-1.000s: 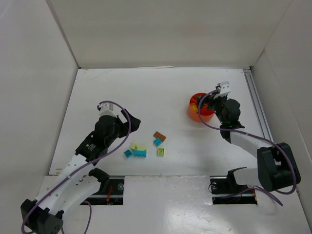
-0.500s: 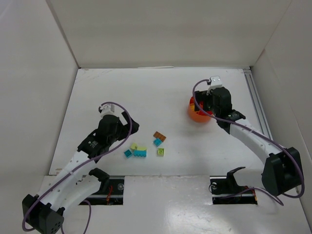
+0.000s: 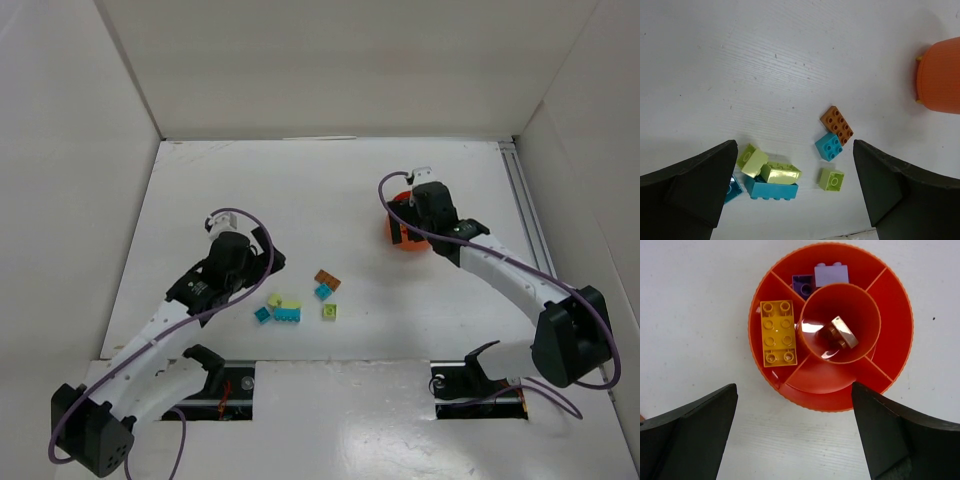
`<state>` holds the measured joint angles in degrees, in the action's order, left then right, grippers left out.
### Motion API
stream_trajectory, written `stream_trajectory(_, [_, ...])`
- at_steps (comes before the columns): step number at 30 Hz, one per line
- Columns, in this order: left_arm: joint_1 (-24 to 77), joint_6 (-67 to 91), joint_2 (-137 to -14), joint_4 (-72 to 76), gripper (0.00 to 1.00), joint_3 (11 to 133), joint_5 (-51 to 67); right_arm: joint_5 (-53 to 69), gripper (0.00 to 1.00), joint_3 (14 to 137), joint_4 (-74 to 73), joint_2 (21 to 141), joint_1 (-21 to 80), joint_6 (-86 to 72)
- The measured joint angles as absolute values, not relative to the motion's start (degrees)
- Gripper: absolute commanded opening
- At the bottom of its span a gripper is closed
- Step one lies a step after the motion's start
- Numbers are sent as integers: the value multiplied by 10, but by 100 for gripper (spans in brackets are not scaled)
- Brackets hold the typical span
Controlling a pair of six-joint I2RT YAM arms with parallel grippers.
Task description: Sort the legos into containers by color
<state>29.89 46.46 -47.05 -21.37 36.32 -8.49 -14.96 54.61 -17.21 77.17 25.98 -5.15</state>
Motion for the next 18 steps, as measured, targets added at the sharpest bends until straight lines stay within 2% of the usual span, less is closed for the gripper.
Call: stream_trajectory(18, [299, 470, -584, -234, 100, 448, -90, -152, 100, 545, -255, 761, 347, -67])
